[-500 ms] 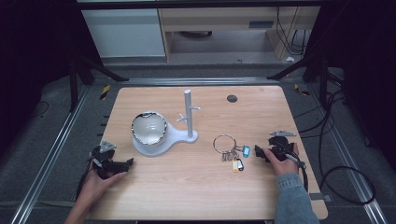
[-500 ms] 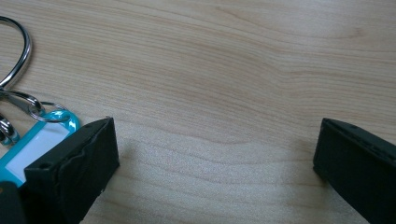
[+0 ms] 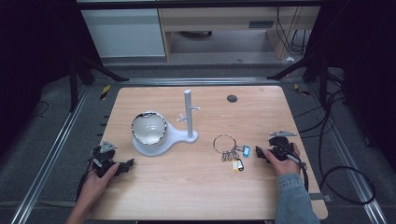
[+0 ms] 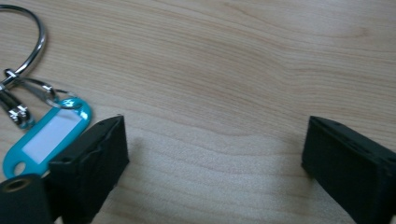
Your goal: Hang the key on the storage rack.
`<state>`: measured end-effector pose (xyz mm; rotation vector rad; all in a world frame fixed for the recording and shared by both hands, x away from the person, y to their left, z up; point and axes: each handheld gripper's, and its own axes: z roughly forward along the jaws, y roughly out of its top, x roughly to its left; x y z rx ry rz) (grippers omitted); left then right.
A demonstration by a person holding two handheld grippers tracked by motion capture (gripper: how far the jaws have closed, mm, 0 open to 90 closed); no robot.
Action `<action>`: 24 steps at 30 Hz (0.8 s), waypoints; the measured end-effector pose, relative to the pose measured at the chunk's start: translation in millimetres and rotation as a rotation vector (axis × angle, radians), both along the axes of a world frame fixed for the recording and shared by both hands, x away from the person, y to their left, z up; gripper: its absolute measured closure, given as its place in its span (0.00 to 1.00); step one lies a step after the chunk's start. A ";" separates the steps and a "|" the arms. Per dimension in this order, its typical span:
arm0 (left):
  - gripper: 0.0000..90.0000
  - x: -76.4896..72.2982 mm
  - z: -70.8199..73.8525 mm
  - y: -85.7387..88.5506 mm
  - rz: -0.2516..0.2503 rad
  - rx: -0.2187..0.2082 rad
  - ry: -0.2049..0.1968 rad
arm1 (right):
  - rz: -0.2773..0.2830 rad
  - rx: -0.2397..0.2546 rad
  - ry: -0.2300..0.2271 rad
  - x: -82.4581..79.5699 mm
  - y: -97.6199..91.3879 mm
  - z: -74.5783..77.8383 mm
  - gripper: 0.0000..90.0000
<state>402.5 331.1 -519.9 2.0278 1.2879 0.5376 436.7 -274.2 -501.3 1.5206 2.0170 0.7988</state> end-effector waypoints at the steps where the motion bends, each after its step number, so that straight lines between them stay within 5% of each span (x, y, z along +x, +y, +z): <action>1: 0.00 0.0 0.1 0.3 -0.001 0.003 0.001 | 0.017 -0.007 0.017 -1.5 0.6 3.3 0.19; 6: 0.00 0.1 0.1 0.6 0.000 0.003 0.001 | 0.076 -0.058 0.017 -8.2 7.4 17.2 0.30; 13: 0.00 1.3 0.2 4.4 0.021 0.003 0.003 | 0.202 -0.033 0.049 -12.7 21.6 35.0 0.49; 24: 0.00 1.4 0.2 4.9 0.023 0.006 0.002 | 0.408 -0.127 0.161 3.1 53.5 51.9 0.83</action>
